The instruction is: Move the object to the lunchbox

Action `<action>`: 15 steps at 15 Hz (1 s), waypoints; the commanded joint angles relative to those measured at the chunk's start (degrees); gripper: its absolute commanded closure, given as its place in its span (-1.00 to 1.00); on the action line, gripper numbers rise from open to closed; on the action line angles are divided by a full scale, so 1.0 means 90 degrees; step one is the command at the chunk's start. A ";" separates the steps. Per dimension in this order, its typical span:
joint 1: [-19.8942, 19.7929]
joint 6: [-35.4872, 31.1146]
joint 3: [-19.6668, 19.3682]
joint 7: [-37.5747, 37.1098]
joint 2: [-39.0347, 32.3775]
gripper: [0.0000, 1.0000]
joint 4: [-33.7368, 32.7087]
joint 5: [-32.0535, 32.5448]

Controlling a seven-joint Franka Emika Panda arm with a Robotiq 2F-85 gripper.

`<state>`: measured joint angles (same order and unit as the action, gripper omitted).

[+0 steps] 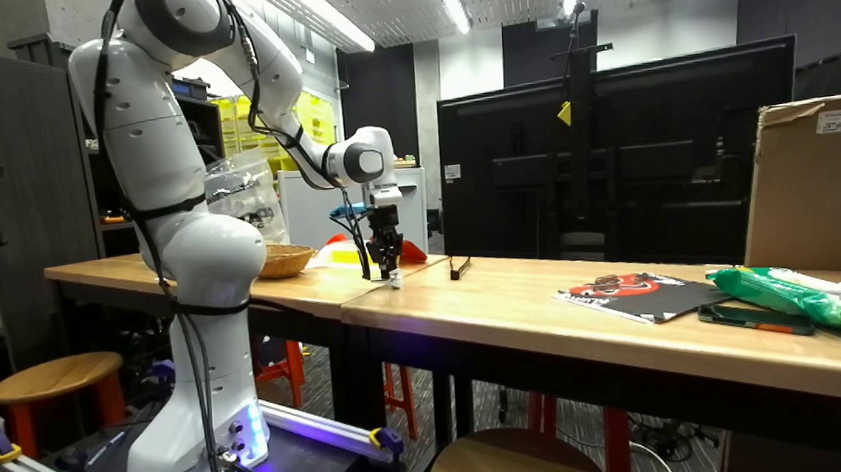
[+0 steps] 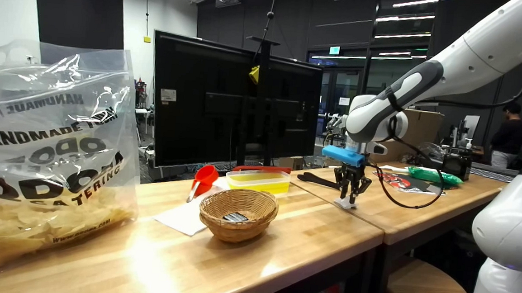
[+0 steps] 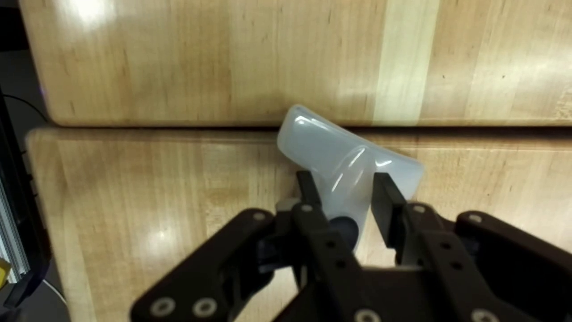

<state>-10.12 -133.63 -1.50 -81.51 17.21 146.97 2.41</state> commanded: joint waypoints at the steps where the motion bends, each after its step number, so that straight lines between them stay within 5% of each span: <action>1: -0.0078 0.0137 0.0095 -0.0147 0.0229 0.82 0.0028 0.0150; 8: 0.0034 0.1838 0.0682 -0.0599 0.0904 0.82 -0.0795 0.1033; 15: 0.0542 0.3465 0.1495 -0.0504 0.0559 0.82 -0.2407 0.1777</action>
<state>-7.11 -106.92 10.05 -86.26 24.91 130.85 15.48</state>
